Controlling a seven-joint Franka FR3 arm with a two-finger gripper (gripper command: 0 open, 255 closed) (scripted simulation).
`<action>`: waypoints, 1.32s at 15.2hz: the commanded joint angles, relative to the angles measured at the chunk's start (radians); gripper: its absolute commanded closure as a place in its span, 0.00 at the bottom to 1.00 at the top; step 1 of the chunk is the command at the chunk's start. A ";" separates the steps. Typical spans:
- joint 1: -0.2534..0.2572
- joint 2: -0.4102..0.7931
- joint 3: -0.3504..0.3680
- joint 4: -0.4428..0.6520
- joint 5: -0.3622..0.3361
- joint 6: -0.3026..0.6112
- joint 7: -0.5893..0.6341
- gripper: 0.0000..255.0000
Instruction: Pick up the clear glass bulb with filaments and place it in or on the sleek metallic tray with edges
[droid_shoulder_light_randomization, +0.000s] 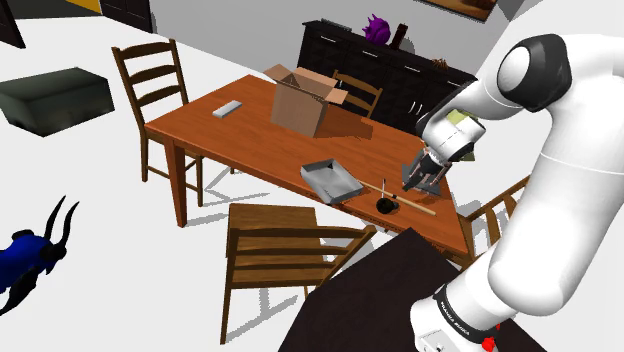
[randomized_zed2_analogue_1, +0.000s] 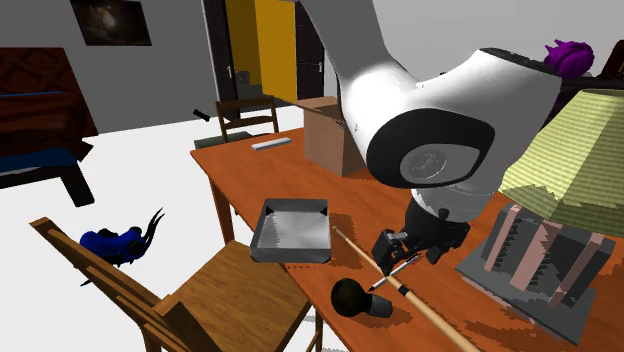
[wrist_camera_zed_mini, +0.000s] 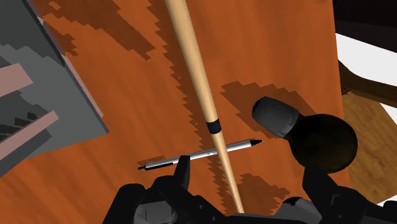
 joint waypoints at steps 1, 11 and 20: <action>-0.023 0.033 0.031 0.010 0.049 0.008 -0.034 0.00; -0.038 0.056 0.054 0.019 0.080 0.014 -0.055 1.00; -0.038 0.056 0.054 0.019 0.080 0.014 -0.055 1.00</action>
